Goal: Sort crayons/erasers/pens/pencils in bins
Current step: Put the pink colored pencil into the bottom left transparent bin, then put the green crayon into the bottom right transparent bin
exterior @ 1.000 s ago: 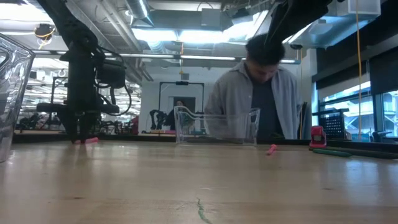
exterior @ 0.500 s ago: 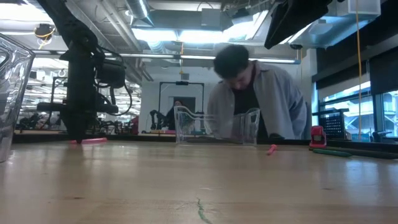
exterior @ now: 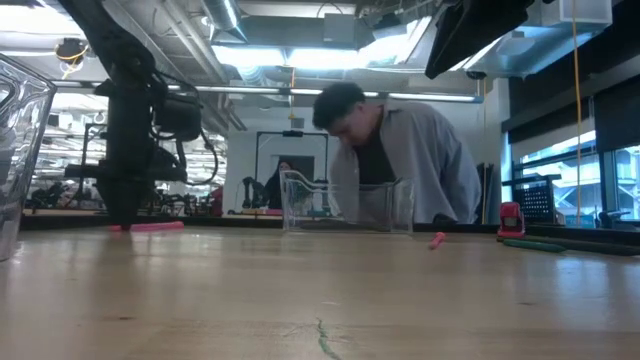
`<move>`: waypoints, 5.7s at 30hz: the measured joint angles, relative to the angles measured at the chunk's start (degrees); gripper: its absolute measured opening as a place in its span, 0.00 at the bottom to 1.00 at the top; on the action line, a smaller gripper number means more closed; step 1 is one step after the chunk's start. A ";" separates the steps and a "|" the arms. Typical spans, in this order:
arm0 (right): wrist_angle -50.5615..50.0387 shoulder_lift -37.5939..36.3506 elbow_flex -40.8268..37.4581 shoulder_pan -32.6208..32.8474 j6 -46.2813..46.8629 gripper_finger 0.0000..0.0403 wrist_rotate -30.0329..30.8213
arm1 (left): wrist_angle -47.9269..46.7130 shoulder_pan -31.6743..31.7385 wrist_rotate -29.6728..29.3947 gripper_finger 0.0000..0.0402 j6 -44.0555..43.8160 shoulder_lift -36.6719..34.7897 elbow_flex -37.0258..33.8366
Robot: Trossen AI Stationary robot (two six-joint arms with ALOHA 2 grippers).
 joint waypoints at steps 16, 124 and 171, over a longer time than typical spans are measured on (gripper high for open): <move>0.17 0.00 0.00 0.01 0.00 0.35 0.00 | -4.98 -8.08 4.06 0.01 1.58 -6.48 -0.09; 1.70 0.00 0.00 -0.26 -3.02 0.35 -15.67 | -4.76 -99.82 12.09 0.04 -36.35 -1.71 13.73; -31.03 0.13 -1.73 -22.61 42.49 0.35 -11.89 | -22.32 -85.78 -13.72 0.23 -21.49 -10.54 29.27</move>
